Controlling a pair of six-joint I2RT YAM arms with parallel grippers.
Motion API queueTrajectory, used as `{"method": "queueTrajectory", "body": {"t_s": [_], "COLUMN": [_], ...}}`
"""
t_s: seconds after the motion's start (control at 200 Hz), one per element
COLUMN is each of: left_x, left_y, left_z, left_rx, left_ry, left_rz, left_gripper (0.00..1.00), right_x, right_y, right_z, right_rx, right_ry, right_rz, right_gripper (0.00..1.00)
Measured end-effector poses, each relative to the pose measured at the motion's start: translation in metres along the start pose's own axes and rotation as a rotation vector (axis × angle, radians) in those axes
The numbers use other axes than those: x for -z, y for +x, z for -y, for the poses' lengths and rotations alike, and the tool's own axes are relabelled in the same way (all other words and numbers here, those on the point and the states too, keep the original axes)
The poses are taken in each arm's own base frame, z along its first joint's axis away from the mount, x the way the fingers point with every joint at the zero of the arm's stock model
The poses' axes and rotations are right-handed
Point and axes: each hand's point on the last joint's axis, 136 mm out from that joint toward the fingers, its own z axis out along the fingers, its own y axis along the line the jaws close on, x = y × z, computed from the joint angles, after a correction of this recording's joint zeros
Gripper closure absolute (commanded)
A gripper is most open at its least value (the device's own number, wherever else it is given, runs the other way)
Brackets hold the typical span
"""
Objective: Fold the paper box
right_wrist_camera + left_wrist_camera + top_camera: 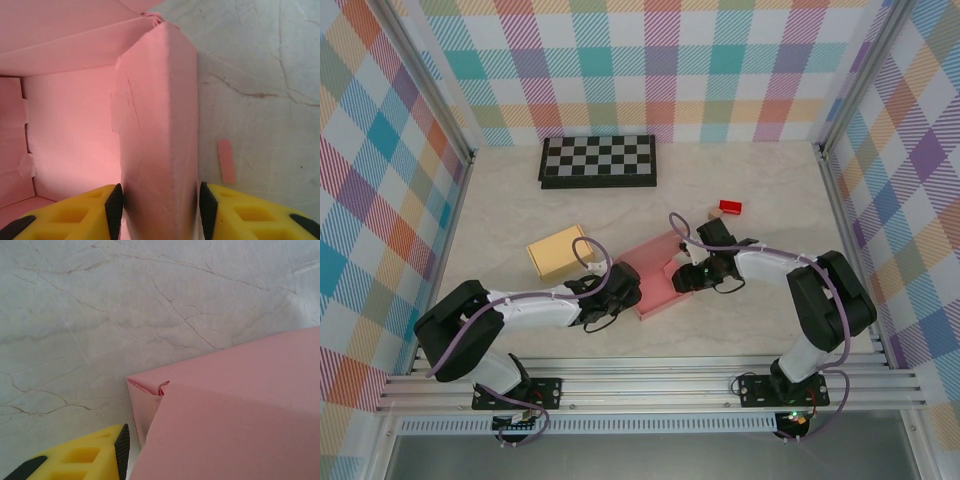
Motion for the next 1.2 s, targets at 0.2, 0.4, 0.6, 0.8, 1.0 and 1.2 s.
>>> {"method": "queueTrajectory", "body": {"t_s": [0.2, 0.4, 0.6, 0.8, 1.0, 1.2], "left_x": [0.000, 0.000, 0.000, 0.001, 0.002, 0.002], "left_y": [0.001, 0.000, 0.000, -0.001, -0.004, -0.003], "left_z": [0.000, 0.000, 0.000, 0.000, -0.001, -0.006], "left_rx": [0.002, 0.003, 0.003, 0.004, 0.022, 0.025], "left_ry": [0.001, 0.000, 0.000, -0.002, -0.001, -0.011], "left_rz": [0.000, 0.002, 0.003, 0.010, 0.023, 0.027], "left_gripper": [0.61, 0.61, 0.61, 0.61, 0.62, 0.62], "right_x": [-0.003, -0.005, -0.008, -0.009, -0.012, -0.013], "right_y": [0.010, 0.010, 0.010, 0.009, -0.001, -0.001], "right_z": [-0.005, -0.004, -0.004, 0.006, 0.006, 0.007], "right_rx": [0.009, 0.001, 0.016, 0.035, 0.070, 0.120], "right_ry": [0.008, 0.018, 0.080, 0.240, 0.375, 0.502], "right_rz": [-0.043, -0.070, -0.099, -0.129, -0.115, -0.085], "right_gripper": [0.51, 0.50, 0.55, 0.90, 1.00, 1.00]}}
